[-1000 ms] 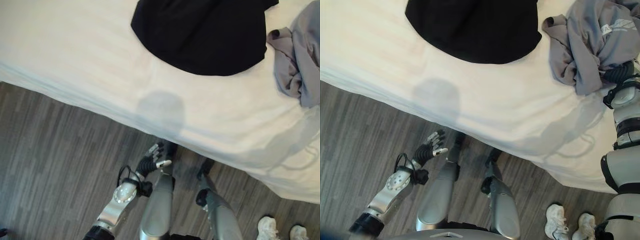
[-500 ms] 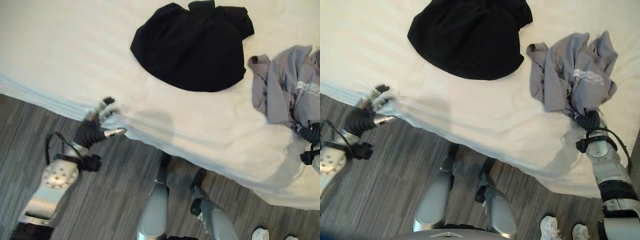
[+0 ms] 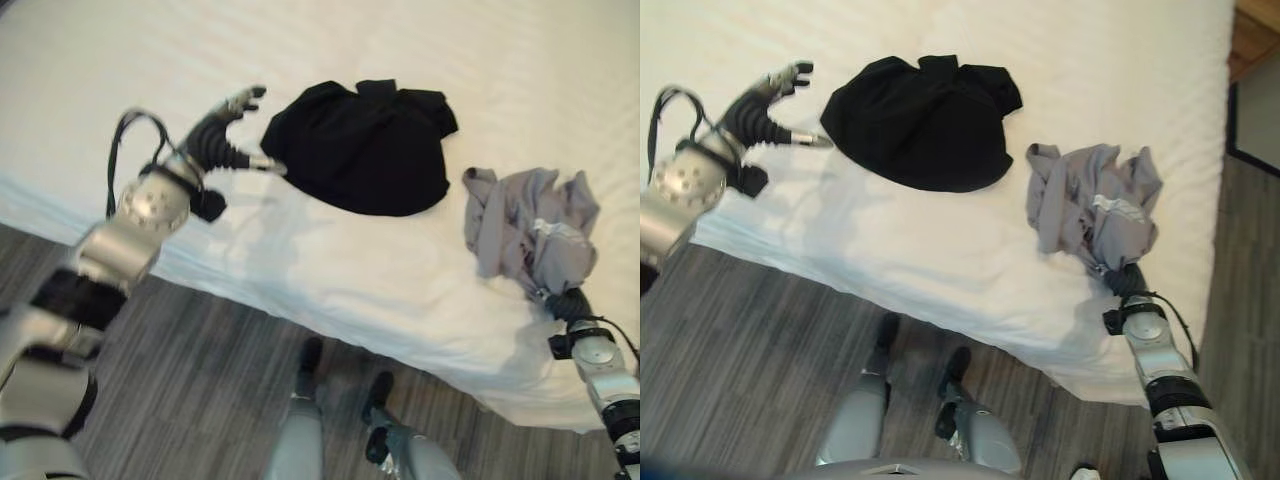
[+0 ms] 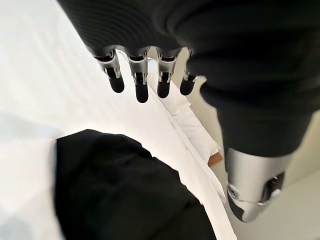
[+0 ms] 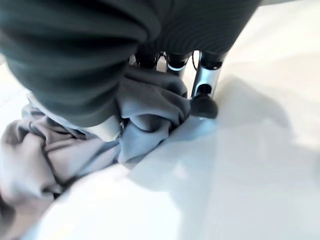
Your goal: Pick up bed clothes into laundry basket.
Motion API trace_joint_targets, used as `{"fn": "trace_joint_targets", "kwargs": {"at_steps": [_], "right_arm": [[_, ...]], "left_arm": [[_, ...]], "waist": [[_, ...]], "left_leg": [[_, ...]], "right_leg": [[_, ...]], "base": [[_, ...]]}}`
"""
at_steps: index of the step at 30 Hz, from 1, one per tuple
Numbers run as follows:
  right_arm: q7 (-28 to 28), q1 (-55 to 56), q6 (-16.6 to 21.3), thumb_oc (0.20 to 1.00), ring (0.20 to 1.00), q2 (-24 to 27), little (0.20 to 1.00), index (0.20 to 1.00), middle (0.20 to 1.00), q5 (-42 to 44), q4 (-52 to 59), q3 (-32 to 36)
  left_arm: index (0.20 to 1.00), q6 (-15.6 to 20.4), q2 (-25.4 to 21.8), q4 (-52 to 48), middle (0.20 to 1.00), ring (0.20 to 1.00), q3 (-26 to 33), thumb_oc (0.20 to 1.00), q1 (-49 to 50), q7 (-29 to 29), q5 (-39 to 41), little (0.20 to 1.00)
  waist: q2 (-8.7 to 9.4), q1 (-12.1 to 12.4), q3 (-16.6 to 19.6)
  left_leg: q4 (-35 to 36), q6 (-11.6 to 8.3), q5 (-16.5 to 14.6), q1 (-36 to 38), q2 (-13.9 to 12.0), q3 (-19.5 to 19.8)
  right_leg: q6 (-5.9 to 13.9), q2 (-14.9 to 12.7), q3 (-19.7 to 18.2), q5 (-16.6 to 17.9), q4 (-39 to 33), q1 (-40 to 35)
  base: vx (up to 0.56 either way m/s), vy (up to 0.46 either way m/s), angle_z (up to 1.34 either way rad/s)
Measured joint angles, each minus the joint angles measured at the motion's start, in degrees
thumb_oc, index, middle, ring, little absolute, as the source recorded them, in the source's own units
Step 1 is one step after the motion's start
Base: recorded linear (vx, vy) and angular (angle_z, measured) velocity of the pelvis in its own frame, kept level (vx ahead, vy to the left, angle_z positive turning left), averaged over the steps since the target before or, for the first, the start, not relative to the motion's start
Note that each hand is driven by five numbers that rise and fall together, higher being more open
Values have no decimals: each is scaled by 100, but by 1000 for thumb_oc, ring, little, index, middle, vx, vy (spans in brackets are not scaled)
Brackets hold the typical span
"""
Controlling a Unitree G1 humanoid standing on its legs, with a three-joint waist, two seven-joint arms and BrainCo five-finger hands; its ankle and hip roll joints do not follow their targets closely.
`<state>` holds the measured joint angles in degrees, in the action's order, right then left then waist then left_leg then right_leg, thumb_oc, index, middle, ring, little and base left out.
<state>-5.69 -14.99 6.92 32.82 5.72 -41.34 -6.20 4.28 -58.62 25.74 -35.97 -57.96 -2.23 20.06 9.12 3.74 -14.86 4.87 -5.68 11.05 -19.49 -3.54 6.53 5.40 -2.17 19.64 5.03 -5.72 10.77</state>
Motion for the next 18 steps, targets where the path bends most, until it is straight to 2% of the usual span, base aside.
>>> {"fn": "trace_joint_targets", "kwargs": {"at_steps": [1, 2, 5, 6, 9, 11, 14, 15, 18], "right_arm": [[-1, 8, 3, 200, 200, -18, 200, 200, 200, 33, -11, -93], [12, -56, 4, 200, 200, -55, 200, 200, 200, 107, -3, -272], [137, -65, 35, 200, 200, -134, 200, 200, 200, 119, 23, -494], [141, -62, 92, 200, 200, -208, 200, 200, 200, 161, 25, -567], [154, -44, 134, 200, 200, -413, 200, 200, 200, 216, 39, -601], [153, -55, 189, 200, 200, -471, 200, 200, 200, 250, -18, -604], [169, -59, 218, 200, 200, -506, 200, 200, 200, 325, -34, -690], [169, -66, 264, 200, 200, -549, 200, 200, 200, 330, 13, -767], [172, -82, 349, 200, 200, -693, 200, 200, 200, 339, 19, -771]], "left_arm": [[1000, 28, 129, 343, 1000, 1000, -208, 1000, -263, -7, 6, 1000], [1000, -67, 267, 1025, 1000, 1000, -781, 1000, -804, 1, 3, 1000], [1000, -75, 504, 1822, 1000, 1000, -881, 1000, -1210, 4, 7, 1000], [1000, -102, 638, 2303, 1000, 1000, -1087, 1000, -1493, 1, 7, 1000], [1000, -115, 758, 2727, 1000, 1000, -1077, 1000, -1714, -109, 27, 1000], [1000, -131, 1021, 3033, 1000, 1000, -1075, 1000, -1838, -193, 184, 1000], [1000, -130, 1126, 3202, 1000, 1000, -1091, 1000, -1913, -200, 211, 1000], [1000, -131, 1216, 3467, 1000, 1000, -1083, 1000, -1990, -229, 159, 1000], [1000, -198, 1316, 3746, 1000, 1000, -1098, 1000, -2025, -239, 113, 1000]], "waist": [[12, -49, 9], [46, -69, 31], [172, -302, 116], [199, -403, 131], [318, -539, 219], [328, -529, 226], [405, -617, 318], [484, -691, 379], [571, -837, 414]], "left_leg": [[1, -1, -1, 25, -1, -12], [15, 5, 4, 63, -4, -27], [18, -30, -23, 68, -43, -141], [19, -28, -22, 68, -54, -148], [24, -56, -46, 49, -85, -295], [29, -56, -48, 44, -86, -307], [30, -78, -68, -25, -99, -388], [30, -78, -71, -95, -107, -446], [32, -47, -48, -172, -106, -469]], "right_leg": [[-5, 9, -6, 3, 0, -18], [-24, 2, -25, 17, 3, -42], [0, 31, -134, 0, -2, 9], [1, 40, -137, 0, 0, 19], [-12, 50, -284, 13, 2, 104], [-17, 47, -303, 18, 2, 118], [-22, 47, -367, 22, 3, 221], [-54, 52, -430, 52, 3, 323], [-62, 50, -457, 94, 4, 415]], "base": [[4, 26, -23], [-6, 13, -13], [9, 38, -17], [10, 34, -7], [9, 58, -19], [7, 47, -12], [4, 50, -12], [-5, 41, -18], [-7, 14, -8]]}}
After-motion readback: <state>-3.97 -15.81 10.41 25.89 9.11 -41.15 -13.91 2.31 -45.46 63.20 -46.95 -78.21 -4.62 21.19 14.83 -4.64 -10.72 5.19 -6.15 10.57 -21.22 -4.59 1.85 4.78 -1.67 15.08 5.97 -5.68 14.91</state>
